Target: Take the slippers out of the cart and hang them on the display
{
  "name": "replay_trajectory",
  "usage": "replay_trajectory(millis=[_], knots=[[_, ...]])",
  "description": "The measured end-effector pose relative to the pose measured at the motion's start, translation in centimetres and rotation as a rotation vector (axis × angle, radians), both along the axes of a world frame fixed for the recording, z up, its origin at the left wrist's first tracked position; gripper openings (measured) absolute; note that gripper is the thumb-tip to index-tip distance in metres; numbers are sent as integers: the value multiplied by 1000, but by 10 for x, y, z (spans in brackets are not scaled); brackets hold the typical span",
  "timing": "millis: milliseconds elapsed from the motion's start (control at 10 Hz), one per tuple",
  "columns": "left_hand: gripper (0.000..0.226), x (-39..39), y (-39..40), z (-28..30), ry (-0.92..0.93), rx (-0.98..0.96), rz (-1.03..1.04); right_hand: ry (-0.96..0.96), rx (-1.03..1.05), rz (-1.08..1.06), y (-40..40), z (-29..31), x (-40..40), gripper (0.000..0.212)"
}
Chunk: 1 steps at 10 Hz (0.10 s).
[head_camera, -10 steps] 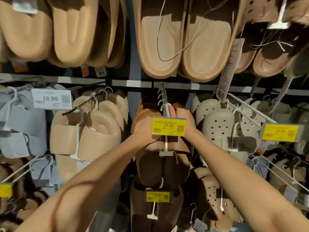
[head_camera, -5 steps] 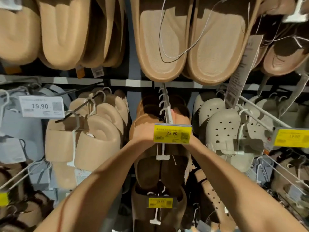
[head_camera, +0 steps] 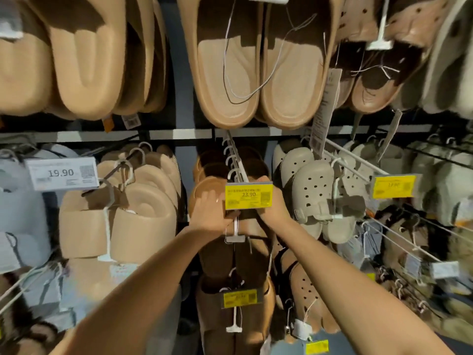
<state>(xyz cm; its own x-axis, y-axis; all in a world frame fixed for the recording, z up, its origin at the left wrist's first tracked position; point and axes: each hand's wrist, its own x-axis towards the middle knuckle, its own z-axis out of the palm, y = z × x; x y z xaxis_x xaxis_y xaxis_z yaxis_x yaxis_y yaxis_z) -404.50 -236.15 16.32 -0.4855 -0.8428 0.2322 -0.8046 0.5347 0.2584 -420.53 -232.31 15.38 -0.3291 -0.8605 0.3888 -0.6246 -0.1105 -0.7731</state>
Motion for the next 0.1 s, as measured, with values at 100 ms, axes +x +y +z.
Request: replay_trajectory(millis=[100], knots=[[61,14,16,-9,-113,-158,-21,39,-68,-52,20,10,6,19]])
